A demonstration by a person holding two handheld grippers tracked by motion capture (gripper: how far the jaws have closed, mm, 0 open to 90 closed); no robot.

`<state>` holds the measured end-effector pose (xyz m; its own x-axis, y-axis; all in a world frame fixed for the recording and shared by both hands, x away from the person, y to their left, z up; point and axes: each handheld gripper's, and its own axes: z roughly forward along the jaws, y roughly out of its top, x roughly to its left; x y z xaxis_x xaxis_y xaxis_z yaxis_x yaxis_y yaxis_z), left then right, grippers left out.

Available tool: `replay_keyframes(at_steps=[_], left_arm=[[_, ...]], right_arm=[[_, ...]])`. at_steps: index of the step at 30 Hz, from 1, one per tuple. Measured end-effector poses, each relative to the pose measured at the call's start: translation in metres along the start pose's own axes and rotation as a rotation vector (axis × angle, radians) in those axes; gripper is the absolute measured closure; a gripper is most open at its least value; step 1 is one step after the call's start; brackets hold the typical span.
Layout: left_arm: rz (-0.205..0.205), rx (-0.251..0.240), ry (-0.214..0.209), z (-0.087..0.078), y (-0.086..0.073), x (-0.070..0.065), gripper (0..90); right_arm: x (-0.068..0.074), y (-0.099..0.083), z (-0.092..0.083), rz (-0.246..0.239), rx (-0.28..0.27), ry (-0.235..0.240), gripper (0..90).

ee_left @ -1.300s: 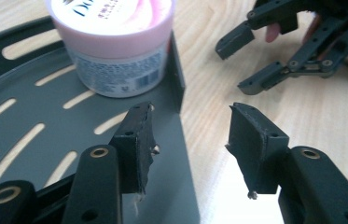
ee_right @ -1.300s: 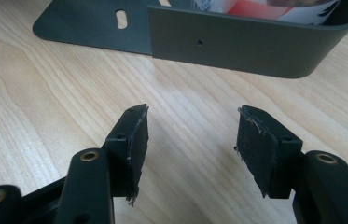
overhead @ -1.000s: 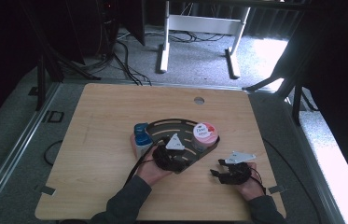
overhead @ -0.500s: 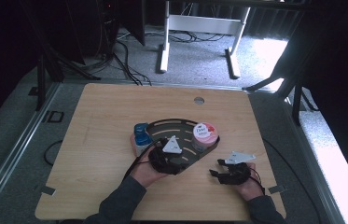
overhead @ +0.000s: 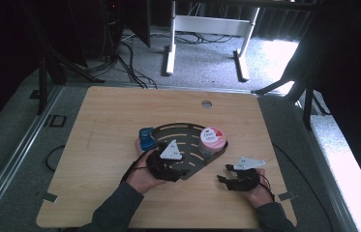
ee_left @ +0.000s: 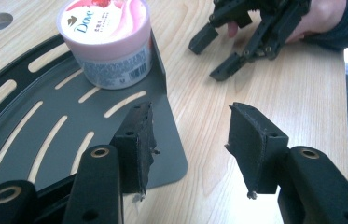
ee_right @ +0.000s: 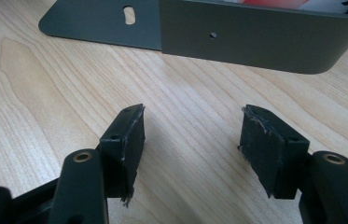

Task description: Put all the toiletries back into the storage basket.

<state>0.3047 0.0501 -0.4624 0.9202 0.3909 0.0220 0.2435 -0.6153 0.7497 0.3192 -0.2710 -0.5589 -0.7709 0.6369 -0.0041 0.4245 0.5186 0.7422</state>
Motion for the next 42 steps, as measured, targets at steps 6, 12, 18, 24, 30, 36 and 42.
replay_keyframes(at_steps=[6,12,18,24,30,36,42], left_arm=[[0.017,-0.011,-0.013,-0.012,-0.001,-0.002,50.8],[0.038,-0.001,-0.020,-0.023,-0.006,-0.001,51.5],[0.041,-0.003,-0.043,-0.031,-0.014,-0.002,51.4],[0.044,-0.002,-0.035,-0.040,-0.019,-0.002,52.4],[0.031,-0.048,-0.006,-0.059,-0.021,0.001,52.6],[0.011,-0.081,0.021,-0.074,-0.023,0.006,52.5],[-0.002,-0.105,0.049,-0.084,-0.023,0.009,51.9]], right_arm=[[0.000,0.000,0.000,-0.001,0.000,0.000,39.5],[0.000,0.000,0.000,-0.001,0.000,0.000,39.4],[0.000,0.000,0.000,0.000,0.000,0.001,39.4],[0.000,0.000,0.000,0.000,0.000,0.001,39.4],[0.000,0.000,0.000,0.001,0.000,0.001,39.3],[0.000,0.000,0.000,-0.001,0.000,0.001,39.3],[0.000,0.000,0.000,-0.001,0.000,0.001,39.3]])
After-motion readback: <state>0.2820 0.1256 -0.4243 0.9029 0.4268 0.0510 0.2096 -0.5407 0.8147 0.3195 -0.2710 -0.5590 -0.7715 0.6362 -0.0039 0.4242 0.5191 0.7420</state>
